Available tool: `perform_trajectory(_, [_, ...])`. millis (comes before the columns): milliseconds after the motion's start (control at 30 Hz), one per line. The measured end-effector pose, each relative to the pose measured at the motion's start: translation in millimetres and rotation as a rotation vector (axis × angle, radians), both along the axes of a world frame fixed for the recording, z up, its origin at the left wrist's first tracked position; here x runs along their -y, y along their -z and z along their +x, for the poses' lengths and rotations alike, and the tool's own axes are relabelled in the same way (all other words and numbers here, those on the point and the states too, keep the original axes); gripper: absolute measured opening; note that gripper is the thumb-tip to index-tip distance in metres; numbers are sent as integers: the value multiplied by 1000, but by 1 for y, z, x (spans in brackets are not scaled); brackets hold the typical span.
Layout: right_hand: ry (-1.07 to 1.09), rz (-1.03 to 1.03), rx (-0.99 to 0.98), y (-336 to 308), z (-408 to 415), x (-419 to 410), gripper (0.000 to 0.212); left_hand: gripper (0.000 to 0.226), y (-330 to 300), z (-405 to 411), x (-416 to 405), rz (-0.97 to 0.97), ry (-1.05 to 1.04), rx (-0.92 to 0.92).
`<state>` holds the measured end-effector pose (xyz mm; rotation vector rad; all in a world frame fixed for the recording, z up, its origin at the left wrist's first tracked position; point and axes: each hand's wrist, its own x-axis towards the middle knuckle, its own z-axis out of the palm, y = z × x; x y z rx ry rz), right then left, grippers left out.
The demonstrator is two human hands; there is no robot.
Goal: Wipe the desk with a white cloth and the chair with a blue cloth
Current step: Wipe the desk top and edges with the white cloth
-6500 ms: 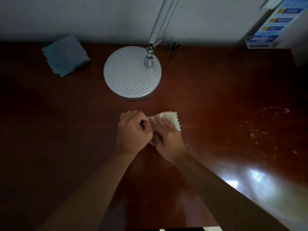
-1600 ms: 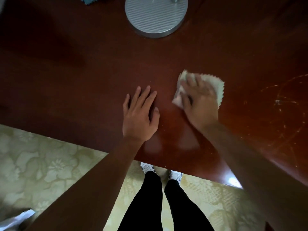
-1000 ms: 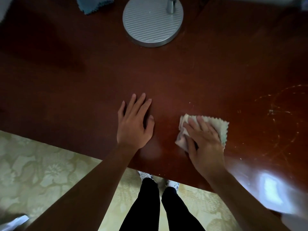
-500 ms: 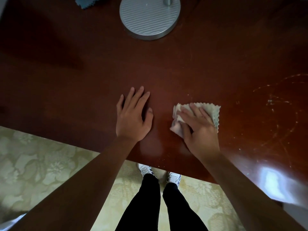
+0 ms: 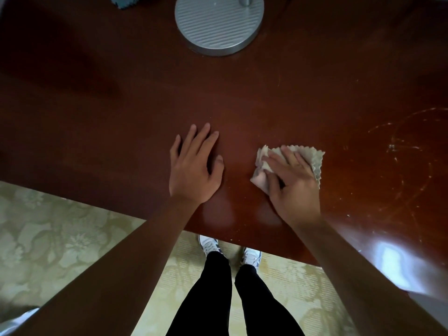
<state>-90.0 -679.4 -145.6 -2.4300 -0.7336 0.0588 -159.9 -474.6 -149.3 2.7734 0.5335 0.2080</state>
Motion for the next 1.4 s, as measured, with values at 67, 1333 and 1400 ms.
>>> perform_trajectory(67, [34,-19,19,1,22,-8,31,51,1,0,0,4,-2,10])
perform_trajectory(1333, [-34,-76,60,11,-105,-40,35,48,6,-2,-8,-188,13,102])
perform_trajectory(1400, [-57,-80,62,11,-128,-27,36,48,4,-2,-9,-207,11,101])
